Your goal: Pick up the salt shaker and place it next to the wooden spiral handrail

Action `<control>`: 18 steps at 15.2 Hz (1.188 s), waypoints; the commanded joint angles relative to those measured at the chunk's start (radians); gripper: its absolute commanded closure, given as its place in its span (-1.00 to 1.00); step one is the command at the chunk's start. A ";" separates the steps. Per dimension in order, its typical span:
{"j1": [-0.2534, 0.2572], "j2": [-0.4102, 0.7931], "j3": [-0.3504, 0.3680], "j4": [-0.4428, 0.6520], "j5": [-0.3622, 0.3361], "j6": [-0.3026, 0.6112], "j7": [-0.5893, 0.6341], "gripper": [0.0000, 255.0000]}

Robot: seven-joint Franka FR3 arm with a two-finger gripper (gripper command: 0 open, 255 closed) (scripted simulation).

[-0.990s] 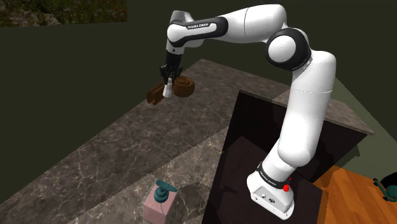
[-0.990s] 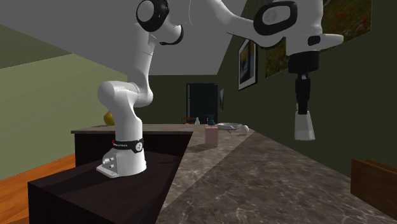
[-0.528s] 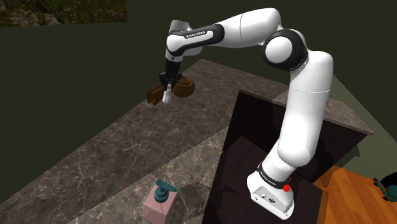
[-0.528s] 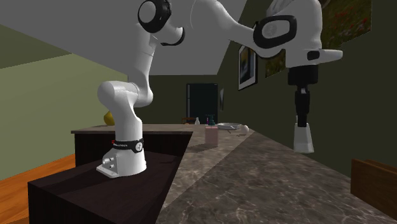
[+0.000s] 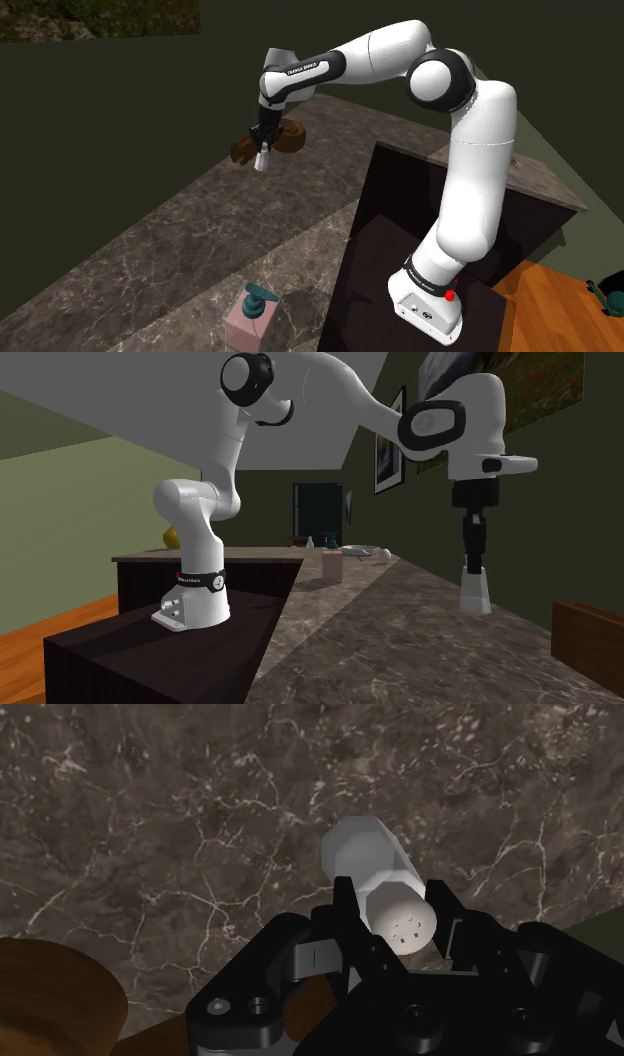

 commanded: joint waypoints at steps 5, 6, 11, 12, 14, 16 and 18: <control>0.000 0.035 0.000 -0.032 0.001 0.068 -0.005 1.00; 0.000 0.042 0.000 -0.036 0.001 0.079 -0.006 1.00; 0.001 0.065 0.000 -0.048 0.002 0.113 -0.008 1.00; 0.001 0.065 0.000 -0.048 0.002 0.113 -0.008 1.00; 0.001 0.065 0.000 -0.048 0.002 0.113 -0.008 1.00; 0.001 0.065 0.000 -0.048 0.002 0.113 -0.008 1.00; 0.001 0.065 0.000 -0.048 0.002 0.113 -0.008 -1.00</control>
